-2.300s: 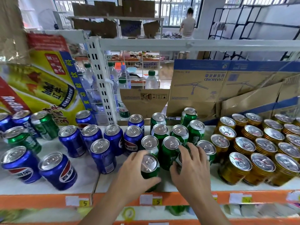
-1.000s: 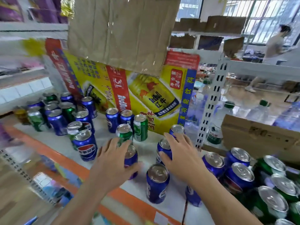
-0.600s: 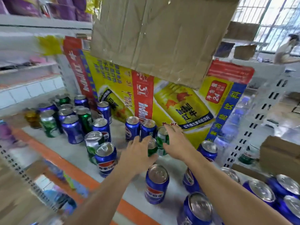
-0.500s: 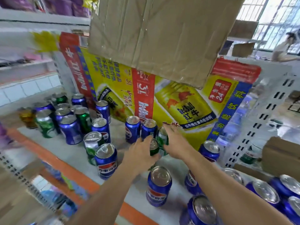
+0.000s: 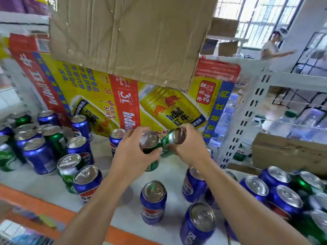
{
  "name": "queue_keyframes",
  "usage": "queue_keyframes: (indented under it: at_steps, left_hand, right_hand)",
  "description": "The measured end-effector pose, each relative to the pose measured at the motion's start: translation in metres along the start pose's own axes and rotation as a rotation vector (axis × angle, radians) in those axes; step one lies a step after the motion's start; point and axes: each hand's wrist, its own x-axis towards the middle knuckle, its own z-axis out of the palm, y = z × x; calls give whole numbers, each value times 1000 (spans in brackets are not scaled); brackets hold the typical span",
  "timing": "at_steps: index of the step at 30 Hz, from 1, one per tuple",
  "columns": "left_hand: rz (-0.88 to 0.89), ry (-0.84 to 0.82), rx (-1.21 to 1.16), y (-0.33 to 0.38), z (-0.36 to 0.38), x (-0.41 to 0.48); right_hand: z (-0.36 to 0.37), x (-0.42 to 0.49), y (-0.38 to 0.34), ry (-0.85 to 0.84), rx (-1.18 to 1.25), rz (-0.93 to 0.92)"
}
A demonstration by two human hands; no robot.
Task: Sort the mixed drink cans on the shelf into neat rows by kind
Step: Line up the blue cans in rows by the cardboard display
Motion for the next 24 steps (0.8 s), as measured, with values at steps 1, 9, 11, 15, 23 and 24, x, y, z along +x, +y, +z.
queue_keyframes:
  at_steps: [1, 9, 11, 15, 23, 24]
  left_hand:
    - [52, 21, -28, 13, -1, -1]
    - [312, -131, -263, 117, 46, -27]
    - [343, -178, -319, 140, 68, -40]
    - [385, -287, -369, 189, 107, -73]
    - [446, -446, -442, 296, 181, -167]
    - [444, -460, -450, 307, 192, -178]
  right_hand:
    - [-14, -7, -1, 65, 76, 3]
    - [-132, -85, 34, 404, 227, 75]
    - [-159, -111, 52, 471, 228, 101]
    - [-210, -167, 90, 604, 222, 161]
    - [-316, -288, 174, 752, 206, 193]
    - [-329, -302, 185, 770, 197, 193]
